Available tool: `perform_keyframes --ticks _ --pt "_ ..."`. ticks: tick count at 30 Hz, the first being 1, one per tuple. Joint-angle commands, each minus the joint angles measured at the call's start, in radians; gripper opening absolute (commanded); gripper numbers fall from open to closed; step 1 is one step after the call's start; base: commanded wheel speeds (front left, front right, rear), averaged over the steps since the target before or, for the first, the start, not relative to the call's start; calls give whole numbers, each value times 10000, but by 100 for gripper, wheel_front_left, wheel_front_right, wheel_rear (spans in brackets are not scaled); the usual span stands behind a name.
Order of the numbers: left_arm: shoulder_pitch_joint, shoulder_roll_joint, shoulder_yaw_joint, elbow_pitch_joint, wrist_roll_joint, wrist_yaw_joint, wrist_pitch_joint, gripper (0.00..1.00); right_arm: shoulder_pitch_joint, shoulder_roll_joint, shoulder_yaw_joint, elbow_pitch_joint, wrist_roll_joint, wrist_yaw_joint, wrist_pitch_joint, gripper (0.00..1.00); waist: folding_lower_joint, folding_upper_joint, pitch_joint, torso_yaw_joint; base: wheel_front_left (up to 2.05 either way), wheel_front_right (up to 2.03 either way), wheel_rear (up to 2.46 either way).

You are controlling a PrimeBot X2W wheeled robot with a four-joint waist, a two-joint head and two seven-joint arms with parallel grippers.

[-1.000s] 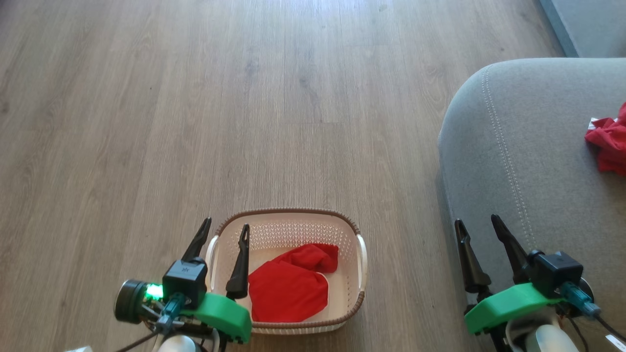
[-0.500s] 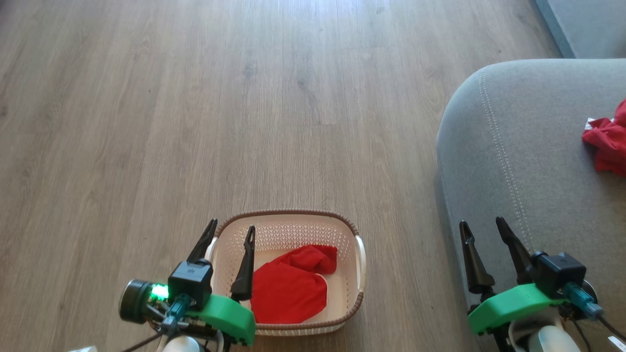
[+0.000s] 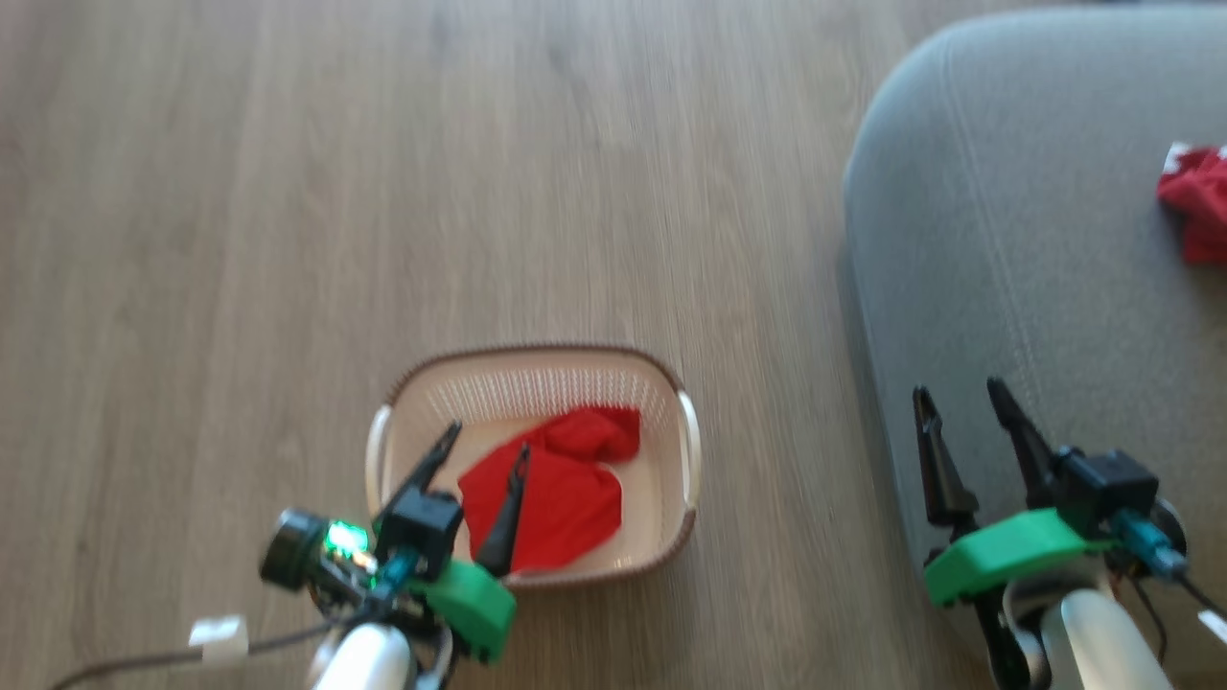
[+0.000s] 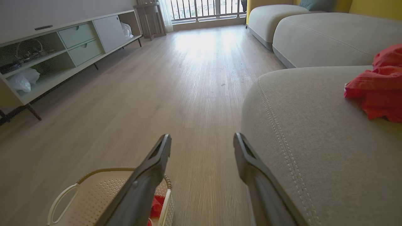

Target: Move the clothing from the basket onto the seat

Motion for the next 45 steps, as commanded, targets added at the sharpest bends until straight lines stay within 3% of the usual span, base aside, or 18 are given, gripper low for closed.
perform_keyframes --ticks 1,10,18,31,37,45 --pt "-690 115 263 -165 146 -6 -53 100 -478 22 161 -273 -134 -2 -93 100 0 0 996 -334 0 0 0" --pt "-2692 1103 -323 2298 735 -433 -53 100 -1560 130 227 -281 -373 -2 -93 100 0 0 4088 -1552 0 0 0" --pt "-4978 2143 -1176 5096 1534 -582 -53 100 -1901 144 992 -404 640 -2 -93 100 0 0 5952 -2880 0 0 0" --pt "-7995 3209 -2048 8984 2488 -829 470 100 -1943 146 1765 -872 1836 -2 -93 100 0 0 7437 -4270 0 0 0" --pt "-8658 3233 -2296 9635 2524 -1219 1121 100 -1535 146 1659 -1085 1895 -2 -93 100 0 0 7640 -4317 0 0 0" --pt "-9186 3301 -2270 9850 2300 -1324 1921 100 -1329 146 1740 -1279 1864 -2 -93 100 0 0 7916 -4262 0 0 0"
